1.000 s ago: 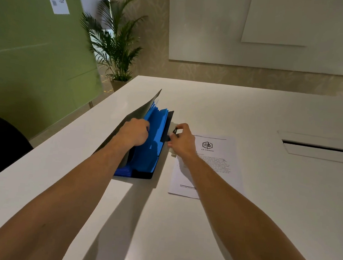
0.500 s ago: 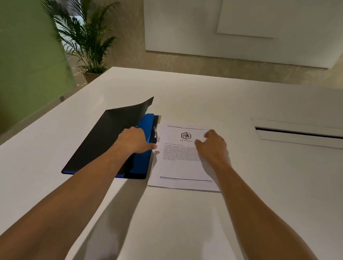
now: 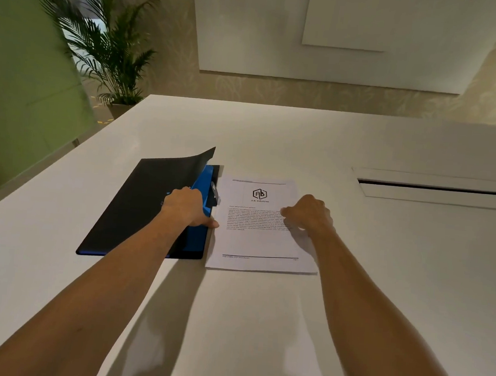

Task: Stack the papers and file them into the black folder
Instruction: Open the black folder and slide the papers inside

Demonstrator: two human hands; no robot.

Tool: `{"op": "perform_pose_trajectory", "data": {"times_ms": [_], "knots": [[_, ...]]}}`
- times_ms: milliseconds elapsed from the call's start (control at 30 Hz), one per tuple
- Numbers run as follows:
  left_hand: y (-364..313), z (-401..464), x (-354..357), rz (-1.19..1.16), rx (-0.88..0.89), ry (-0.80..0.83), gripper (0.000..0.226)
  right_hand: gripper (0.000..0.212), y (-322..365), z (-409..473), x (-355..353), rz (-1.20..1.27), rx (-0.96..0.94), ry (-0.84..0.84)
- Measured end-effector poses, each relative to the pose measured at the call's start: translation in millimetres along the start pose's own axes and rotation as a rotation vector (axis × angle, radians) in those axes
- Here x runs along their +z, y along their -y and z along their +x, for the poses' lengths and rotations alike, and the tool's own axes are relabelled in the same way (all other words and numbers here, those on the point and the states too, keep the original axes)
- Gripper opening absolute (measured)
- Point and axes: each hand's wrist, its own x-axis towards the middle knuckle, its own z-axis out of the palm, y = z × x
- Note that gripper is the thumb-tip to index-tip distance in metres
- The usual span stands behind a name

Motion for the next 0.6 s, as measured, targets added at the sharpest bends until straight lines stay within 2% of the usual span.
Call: {"op": "perform_pose_trajectory", "data": {"times_ms": [200,400,500,600], "knots": [[0,0,1,0.0,0.009,0.004,0.064,0.019,-14,8,-6,0.325,0.14,0.088],[-2,0,0,0.004,0.011,0.018,0.062,0.015,-5,3,-2,0.287,0.12,0.093],[-2,-3,0,-0.004,0.002,0.016,0.063,0.047,3,0,6,0.306,0.125,0.091],[-2,-5,-1,-0.015,0.007,0.017,0.063,0.055,8,0,12,0.335,0.142,0.077]]}}
